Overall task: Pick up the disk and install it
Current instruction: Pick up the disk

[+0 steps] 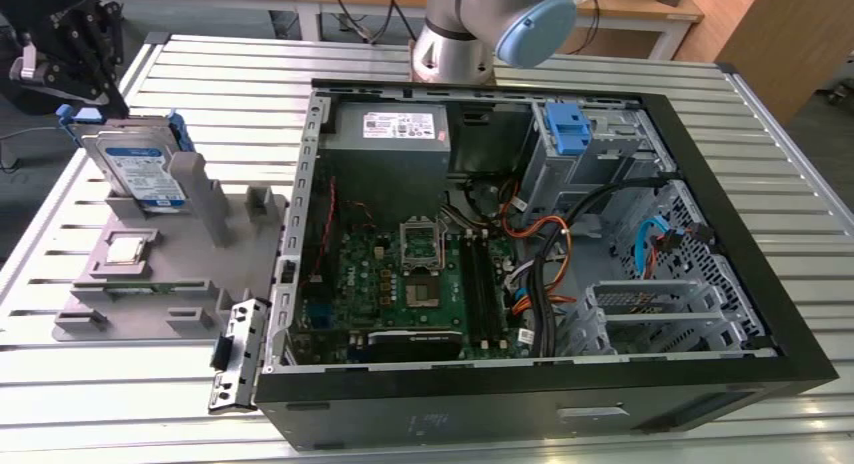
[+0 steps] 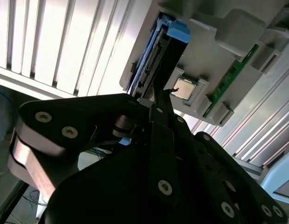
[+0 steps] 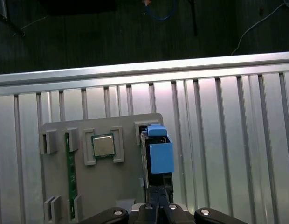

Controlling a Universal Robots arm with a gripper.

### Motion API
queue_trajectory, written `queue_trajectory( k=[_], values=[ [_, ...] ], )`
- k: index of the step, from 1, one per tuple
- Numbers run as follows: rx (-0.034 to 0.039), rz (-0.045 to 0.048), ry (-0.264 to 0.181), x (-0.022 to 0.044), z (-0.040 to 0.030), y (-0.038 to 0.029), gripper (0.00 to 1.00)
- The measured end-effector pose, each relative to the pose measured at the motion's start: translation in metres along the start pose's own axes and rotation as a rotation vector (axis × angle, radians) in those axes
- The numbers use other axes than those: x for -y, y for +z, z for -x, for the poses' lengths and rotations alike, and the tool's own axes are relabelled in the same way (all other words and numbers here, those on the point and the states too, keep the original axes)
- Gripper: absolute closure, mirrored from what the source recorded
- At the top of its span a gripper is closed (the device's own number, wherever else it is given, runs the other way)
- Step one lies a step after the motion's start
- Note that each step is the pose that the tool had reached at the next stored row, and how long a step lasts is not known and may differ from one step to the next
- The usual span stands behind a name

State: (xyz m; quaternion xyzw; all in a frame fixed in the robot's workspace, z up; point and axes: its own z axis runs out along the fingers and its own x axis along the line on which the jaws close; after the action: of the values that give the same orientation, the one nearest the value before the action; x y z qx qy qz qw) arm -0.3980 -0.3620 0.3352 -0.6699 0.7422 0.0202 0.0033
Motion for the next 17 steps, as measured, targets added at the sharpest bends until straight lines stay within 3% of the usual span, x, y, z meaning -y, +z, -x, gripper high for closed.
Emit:
queue_trajectory(
  k=[17],
  values=[
    [0.0001, -0.0003, 0.000, -0.0008, 0.0038, 0.0030, 0.90]
  ],
)
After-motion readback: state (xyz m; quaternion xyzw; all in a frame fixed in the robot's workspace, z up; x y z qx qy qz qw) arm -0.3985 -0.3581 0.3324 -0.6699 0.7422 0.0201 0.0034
